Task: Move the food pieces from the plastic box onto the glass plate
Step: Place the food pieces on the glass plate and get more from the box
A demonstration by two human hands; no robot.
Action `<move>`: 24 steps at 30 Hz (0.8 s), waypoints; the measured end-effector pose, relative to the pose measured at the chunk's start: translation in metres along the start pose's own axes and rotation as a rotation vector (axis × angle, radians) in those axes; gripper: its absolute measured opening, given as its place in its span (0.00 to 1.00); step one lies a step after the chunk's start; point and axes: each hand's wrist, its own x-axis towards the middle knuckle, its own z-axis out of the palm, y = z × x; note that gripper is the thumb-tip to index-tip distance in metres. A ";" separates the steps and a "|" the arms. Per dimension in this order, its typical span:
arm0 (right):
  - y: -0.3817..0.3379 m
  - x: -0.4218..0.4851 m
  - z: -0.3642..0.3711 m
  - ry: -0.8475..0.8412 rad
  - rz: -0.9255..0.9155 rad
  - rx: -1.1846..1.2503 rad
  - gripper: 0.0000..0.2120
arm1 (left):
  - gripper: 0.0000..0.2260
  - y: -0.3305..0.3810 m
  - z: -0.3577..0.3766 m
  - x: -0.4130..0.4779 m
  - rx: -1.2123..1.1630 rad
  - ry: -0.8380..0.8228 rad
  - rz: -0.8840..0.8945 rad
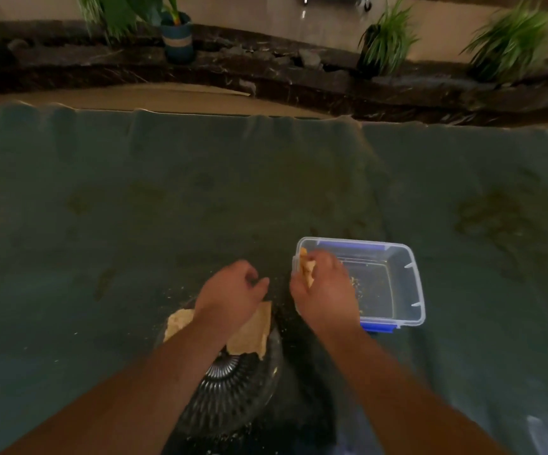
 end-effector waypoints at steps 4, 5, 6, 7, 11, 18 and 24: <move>0.037 0.038 -0.015 -0.369 0.248 0.147 0.43 | 0.15 0.054 0.018 0.028 -0.002 -0.056 0.032; 0.042 0.043 -0.014 -0.466 0.203 0.124 0.48 | 0.18 0.062 0.022 0.034 0.048 -0.072 0.071; 0.045 0.045 -0.011 -0.536 0.148 0.077 0.49 | 0.20 0.068 0.026 0.039 0.108 -0.089 0.113; 0.048 0.048 -0.008 -0.581 0.107 0.026 0.50 | 0.21 0.073 0.029 0.044 0.175 -0.109 0.152; 0.060 0.051 -0.002 -0.662 0.119 0.074 0.52 | 0.20 0.082 0.035 0.061 0.412 -0.191 0.214; 0.077 0.057 -0.011 -0.685 -0.010 0.146 0.42 | 0.25 0.103 0.037 0.073 0.617 -0.253 0.231; 0.091 0.064 -0.011 -0.597 -0.115 -0.145 0.24 | 0.23 0.116 0.051 0.073 0.742 -0.264 0.159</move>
